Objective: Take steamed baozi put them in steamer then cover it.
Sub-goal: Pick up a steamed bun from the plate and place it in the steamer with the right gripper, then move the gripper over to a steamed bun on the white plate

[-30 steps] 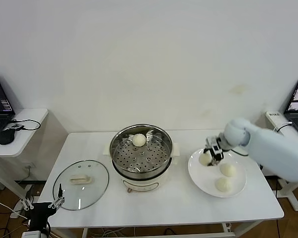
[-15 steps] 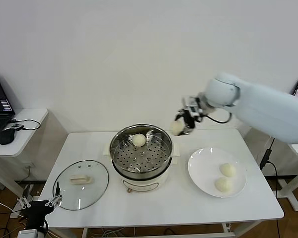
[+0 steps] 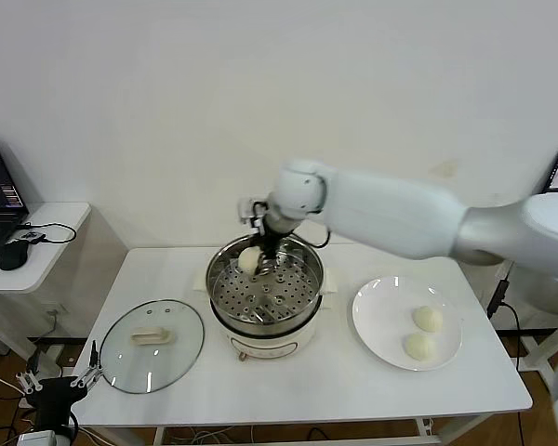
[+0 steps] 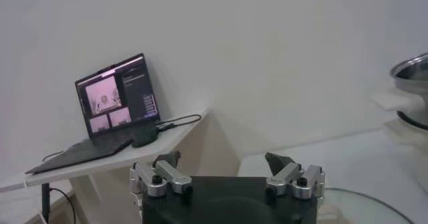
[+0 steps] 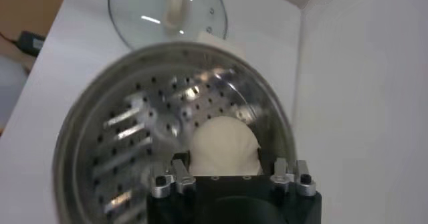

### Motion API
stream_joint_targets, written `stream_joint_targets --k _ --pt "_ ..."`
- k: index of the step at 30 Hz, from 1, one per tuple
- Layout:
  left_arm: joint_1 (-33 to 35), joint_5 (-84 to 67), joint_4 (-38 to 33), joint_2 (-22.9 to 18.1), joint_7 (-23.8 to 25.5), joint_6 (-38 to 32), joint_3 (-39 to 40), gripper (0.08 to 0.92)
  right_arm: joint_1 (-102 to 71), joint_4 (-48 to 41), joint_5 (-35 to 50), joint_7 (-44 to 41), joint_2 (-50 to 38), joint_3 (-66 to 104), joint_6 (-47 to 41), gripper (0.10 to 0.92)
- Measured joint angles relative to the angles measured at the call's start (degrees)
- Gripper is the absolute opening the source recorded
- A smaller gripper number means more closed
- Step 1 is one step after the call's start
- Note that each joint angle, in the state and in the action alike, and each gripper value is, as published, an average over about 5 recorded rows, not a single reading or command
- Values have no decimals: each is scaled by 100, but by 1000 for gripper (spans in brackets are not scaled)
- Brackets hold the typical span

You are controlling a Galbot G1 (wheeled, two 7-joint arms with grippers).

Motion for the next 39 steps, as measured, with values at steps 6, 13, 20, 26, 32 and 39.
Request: stream_joint_targets --k 6,13,20,26,32,39 --pt "-6 -3 3 -7 -2 -2 2 823 -287 -441 -99 110 385 2 -102 636" --pt "-25 -8 15 -5 -4 -8 -8 823 -486 -709 -143 144 596 1 -151 708" --pt "-82 6 15 -6 7 12 35 823 -384 -622 -129 14 528 -13 -119 820" --pt "-142 10 -17 0 35 68 71 823 114 -206 -145 -320 76 -150 59 823" --pt "-205 19 -43 30 61 131 132 823 716 472 -269 -754 -736 -335 326 823" --pt "-156 64 -50 43 67 138 206 823 1015 1365 -650 -1152 -2012 -458 734 823"
